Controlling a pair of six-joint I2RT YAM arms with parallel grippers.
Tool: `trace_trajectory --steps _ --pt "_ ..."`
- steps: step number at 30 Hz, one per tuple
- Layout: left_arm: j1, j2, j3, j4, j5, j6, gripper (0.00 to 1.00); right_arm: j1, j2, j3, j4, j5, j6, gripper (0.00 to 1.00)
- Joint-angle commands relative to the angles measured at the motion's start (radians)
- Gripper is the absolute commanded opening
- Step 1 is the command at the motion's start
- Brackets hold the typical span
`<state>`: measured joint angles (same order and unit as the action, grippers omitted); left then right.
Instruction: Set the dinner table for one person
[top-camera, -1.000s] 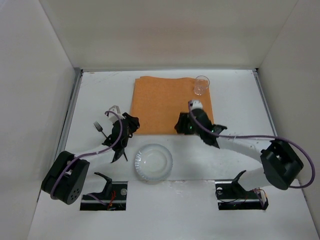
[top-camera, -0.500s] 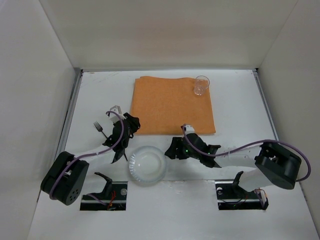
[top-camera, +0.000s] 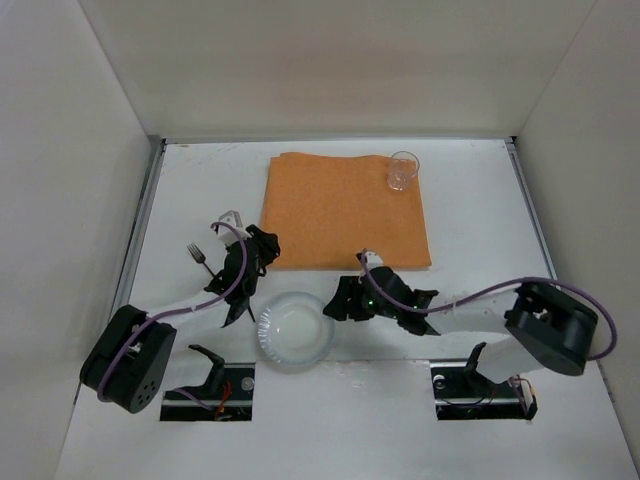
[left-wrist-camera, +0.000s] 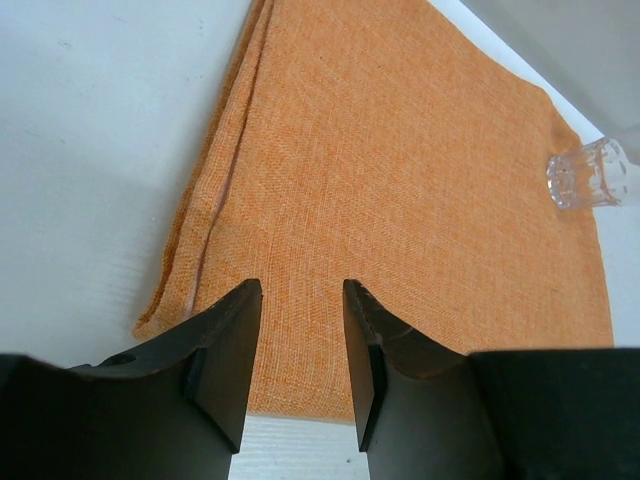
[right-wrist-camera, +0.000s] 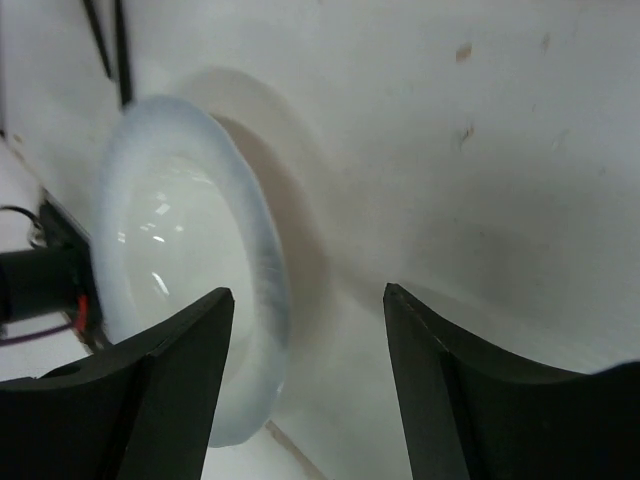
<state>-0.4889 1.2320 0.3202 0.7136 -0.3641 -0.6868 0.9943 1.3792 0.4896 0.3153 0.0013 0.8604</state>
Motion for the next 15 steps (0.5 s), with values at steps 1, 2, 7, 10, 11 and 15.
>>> trace_trajectory --steps 1,2,7,10,11,15 --pt "0.003 -0.054 -0.012 0.049 -0.027 0.023 0.36 0.023 0.121 0.032 0.122 -0.109 0.008 0.67" --pt "0.005 -0.054 -0.012 0.047 -0.030 0.024 0.36 0.025 0.141 0.033 0.146 -0.116 0.025 0.66" --pt "0.005 -0.060 -0.013 0.046 -0.030 0.026 0.37 0.034 0.268 0.012 0.358 -0.216 0.106 0.46" --pt "0.010 -0.045 -0.010 0.041 -0.024 0.021 0.37 0.019 0.311 -0.020 0.464 -0.251 0.170 0.21" --pt "0.010 -0.051 -0.012 0.040 -0.024 0.021 0.37 0.014 0.314 -0.031 0.481 -0.256 0.176 0.16" --pt "0.011 -0.069 -0.017 0.047 -0.039 0.027 0.37 -0.016 0.236 -0.059 0.470 -0.262 0.200 0.06"
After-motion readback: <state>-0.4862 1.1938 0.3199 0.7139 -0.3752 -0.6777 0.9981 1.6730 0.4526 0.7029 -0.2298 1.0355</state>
